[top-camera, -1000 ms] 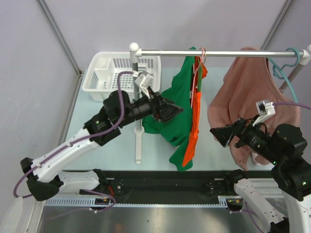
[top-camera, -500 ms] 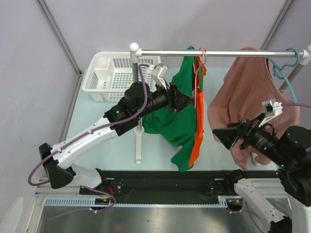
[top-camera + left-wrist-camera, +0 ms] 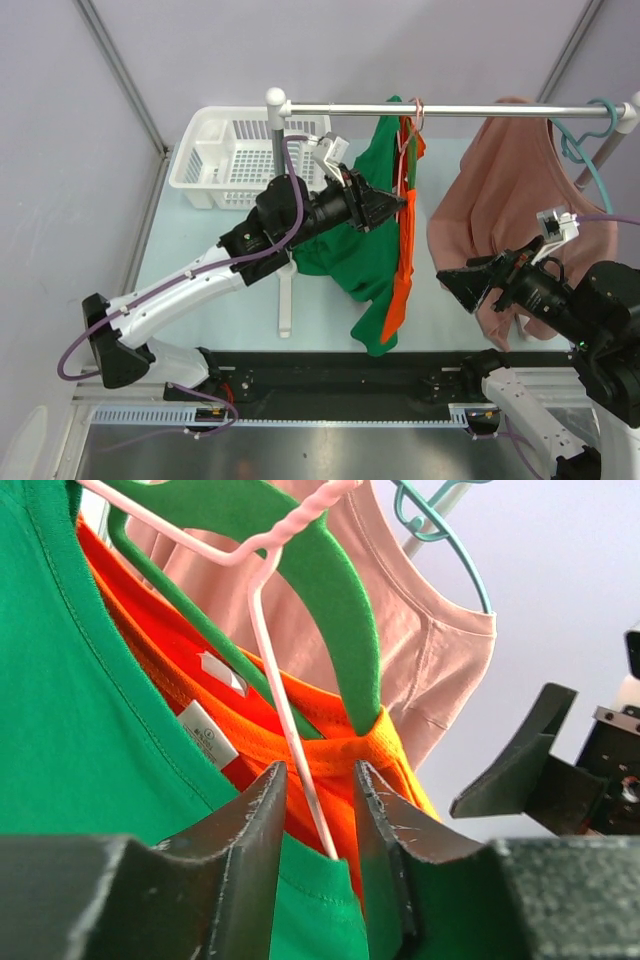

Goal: Remove the t-shirt from the hanger

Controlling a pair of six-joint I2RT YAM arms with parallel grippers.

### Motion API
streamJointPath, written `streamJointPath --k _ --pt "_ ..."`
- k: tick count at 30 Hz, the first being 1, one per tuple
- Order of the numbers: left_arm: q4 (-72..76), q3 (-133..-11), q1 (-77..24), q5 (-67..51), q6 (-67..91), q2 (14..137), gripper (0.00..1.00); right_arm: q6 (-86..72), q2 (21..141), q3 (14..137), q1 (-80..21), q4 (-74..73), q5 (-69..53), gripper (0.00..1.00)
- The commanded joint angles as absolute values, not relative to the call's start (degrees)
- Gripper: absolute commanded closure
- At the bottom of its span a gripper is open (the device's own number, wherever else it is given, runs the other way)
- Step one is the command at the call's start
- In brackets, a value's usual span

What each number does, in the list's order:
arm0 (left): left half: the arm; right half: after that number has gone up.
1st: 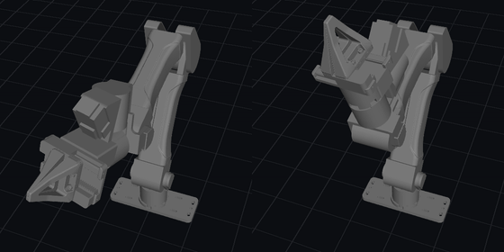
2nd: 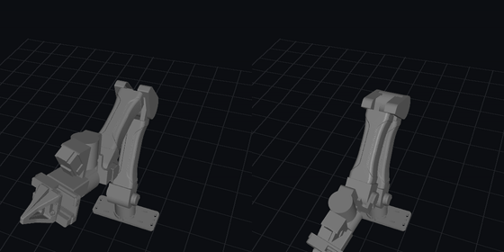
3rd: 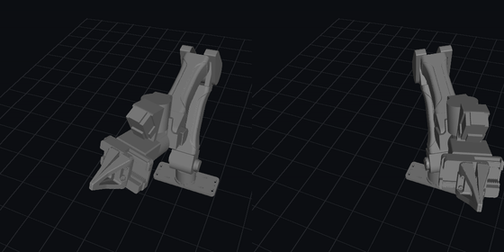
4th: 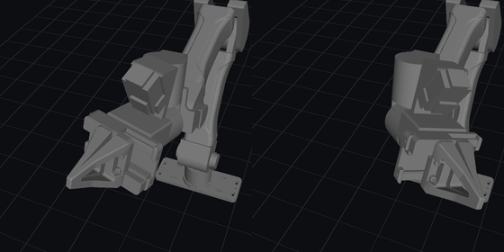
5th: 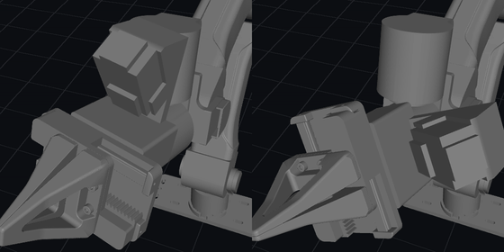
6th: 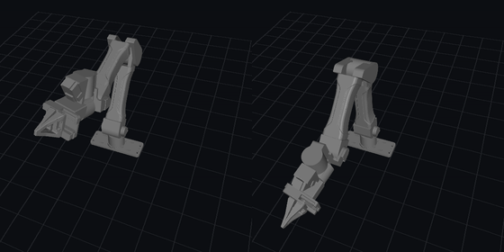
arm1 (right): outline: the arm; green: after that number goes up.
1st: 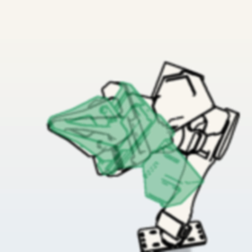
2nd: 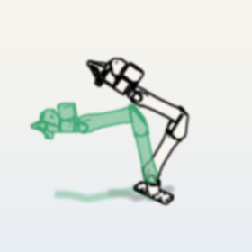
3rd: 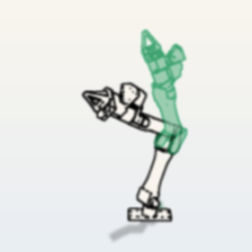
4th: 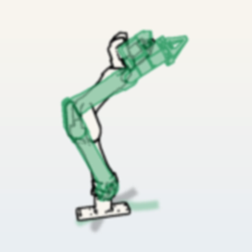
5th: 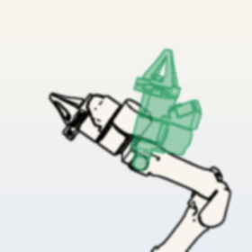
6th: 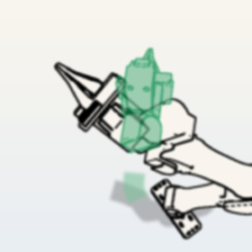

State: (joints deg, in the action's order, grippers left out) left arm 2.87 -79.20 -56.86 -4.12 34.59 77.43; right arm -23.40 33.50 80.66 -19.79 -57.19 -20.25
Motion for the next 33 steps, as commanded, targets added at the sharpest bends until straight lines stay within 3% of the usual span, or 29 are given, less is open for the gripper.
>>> streamJointPath --k 1,6,7,8,10,14,23,33 --pt "4.4 -82.6 -57.2 -1.9 34.9 78.8 0.63 -22.3 33.7 81.5 -20.0 -56.9 -22.1 0.0" --pt "3.3 -86.0 -57.2 -4.0 35.1 82.4 0.65 -21.9 33.9 82.5 -20.0 -57.4 -22.0 0.0" --pt "3.4 -87.2 -57.5 -4.5 35.2 83.2 0.68 -21.9 33.8 83.1 -20.0 -57.5 -21.8 0.0" --pt "3.4 -87.9 -57.7 -4.8 35.3 83.8 0.81 -21.9 33.8 83.2 -20.0 -57.5 -21.6 0.0" --pt "2.7 -90.5 -58.8 -4.5 35.3 86.0 0.93 -21.7 33.8 84.1 -20.0 -57.9 -20.7 0.01" --pt "0.6 -96.9 -60.4 -5.1 35.0 91.6 1.0 -21.4 33.5 86.3 -20.0 -58.9 -18.3 0.0" --pt "-2.4 -110.3 -63.5 -6.0 35.8 101.7 1.0 -20.4 33.4 91.7 -20.0 -61.6 -13.4 0.0" --pt "-6.1 -103.7 -63.8 -0.1 32.7 90.5 1.0 -16.4 37.7 94.1 -18.4 -64.2 -21.0 0.0"
